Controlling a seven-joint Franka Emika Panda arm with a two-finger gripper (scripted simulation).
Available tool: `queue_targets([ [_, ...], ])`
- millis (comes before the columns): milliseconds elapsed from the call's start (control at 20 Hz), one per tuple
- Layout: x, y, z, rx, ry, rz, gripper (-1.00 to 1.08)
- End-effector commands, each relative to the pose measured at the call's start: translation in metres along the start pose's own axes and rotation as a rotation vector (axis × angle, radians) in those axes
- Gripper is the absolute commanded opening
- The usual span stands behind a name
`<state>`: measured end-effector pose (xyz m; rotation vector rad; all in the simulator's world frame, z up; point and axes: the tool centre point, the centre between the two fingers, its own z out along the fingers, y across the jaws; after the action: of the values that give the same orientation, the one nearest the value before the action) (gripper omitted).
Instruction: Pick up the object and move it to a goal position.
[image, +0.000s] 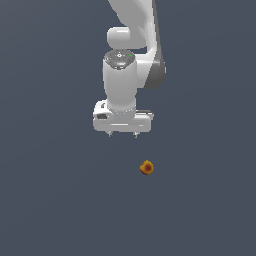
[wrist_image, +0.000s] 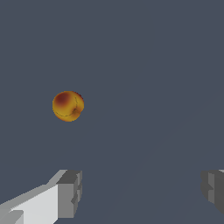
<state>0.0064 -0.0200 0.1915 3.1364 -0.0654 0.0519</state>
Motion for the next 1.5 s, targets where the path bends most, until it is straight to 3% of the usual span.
queue_targets([
  [0,0.0,0.0,0.0,0.0,0.0,0.0,1.0],
  [400,-0.006,-0.024,0.011,0.002,-0.021,-0.074,1.0],
  [700,-0.006,-0.025,0.011,0.002,-0.022,-0.079,1.0],
  [1450,0.018,-0.047,0.036,0.005,-0.026,0.098,1.0],
])
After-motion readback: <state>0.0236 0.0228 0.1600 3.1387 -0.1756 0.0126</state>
